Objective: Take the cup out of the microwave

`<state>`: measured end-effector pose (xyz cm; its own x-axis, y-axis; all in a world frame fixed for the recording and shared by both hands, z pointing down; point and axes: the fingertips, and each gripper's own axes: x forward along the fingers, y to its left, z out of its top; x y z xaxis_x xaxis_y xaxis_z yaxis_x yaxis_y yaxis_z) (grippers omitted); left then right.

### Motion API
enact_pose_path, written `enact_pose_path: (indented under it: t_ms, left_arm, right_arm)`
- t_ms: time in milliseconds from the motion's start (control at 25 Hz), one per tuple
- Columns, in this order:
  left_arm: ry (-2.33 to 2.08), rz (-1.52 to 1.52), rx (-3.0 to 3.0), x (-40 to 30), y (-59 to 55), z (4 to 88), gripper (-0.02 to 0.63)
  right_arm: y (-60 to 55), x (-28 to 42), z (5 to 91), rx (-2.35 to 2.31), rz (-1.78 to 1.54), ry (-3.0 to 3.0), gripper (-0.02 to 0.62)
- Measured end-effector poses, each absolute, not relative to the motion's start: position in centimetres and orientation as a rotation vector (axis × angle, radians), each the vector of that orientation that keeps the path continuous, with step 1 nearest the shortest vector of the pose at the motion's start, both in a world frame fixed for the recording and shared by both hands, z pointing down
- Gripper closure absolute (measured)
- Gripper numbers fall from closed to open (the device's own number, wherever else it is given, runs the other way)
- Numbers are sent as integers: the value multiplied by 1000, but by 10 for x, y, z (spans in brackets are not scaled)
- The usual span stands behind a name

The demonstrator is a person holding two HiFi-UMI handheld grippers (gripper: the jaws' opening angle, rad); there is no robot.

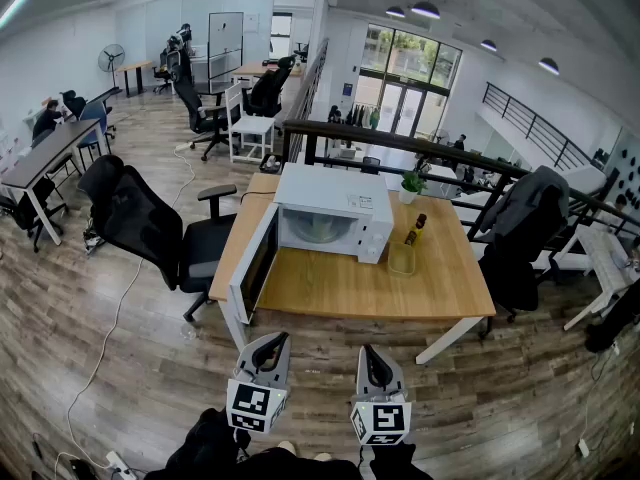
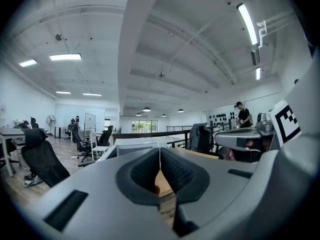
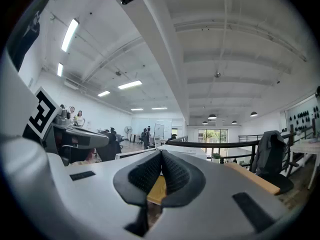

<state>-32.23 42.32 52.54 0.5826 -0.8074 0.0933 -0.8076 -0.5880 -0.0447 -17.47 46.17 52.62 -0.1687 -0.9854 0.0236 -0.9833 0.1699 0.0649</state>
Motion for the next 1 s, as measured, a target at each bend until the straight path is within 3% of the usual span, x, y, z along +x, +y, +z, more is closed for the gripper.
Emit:
enact_pose_path:
  t_ms: [280,1000]
  left_arm:
    - [-1443,178,2783,-273,409,534,581]
    - [-1482,155,2793,-339,390,533,581]
  right_arm:
    - [447,-124,533,1978,-43,-2372,580]
    - [424,-192,537,1941,-94,-2377,580]
